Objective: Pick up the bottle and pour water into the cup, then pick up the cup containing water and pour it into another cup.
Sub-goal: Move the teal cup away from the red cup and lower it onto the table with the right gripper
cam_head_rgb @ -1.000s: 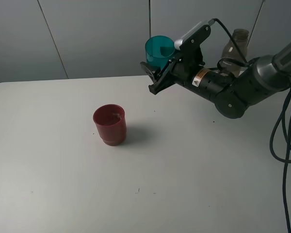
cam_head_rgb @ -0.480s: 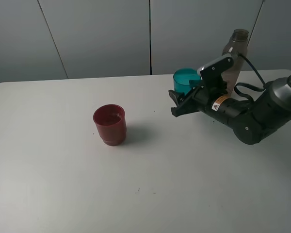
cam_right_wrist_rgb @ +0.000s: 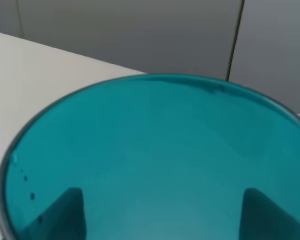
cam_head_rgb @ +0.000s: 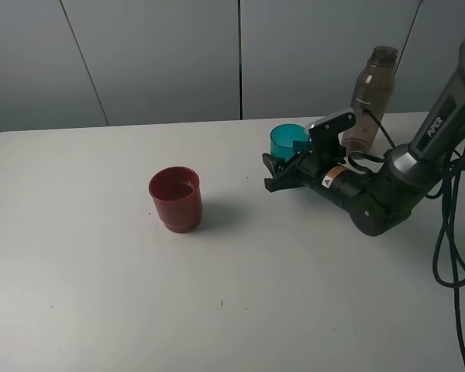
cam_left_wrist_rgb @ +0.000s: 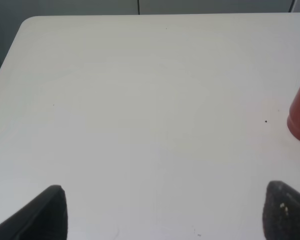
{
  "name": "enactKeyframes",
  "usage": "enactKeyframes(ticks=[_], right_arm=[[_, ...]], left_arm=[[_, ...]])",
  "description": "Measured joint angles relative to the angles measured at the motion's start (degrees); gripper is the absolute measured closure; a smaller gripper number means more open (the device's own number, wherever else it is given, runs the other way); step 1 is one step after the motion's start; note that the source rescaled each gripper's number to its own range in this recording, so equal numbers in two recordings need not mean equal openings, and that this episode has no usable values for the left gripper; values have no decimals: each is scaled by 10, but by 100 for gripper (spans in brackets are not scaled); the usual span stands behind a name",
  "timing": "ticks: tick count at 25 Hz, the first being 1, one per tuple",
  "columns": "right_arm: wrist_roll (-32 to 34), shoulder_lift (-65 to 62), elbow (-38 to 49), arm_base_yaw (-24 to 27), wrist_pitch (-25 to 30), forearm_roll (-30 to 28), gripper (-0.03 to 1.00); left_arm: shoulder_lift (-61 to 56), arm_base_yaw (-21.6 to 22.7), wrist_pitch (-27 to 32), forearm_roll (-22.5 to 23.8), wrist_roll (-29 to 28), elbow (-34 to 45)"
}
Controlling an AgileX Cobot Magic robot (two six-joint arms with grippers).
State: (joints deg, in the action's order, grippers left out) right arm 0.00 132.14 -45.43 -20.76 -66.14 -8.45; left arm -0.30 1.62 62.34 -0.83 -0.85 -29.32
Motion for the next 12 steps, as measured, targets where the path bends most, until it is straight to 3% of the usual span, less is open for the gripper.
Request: enactKeyframes(ticks=[12], right_arm=[[13, 13, -4, 1, 7, 0, 93]], left_arm=[[0, 0, 0, 0, 0, 0]])
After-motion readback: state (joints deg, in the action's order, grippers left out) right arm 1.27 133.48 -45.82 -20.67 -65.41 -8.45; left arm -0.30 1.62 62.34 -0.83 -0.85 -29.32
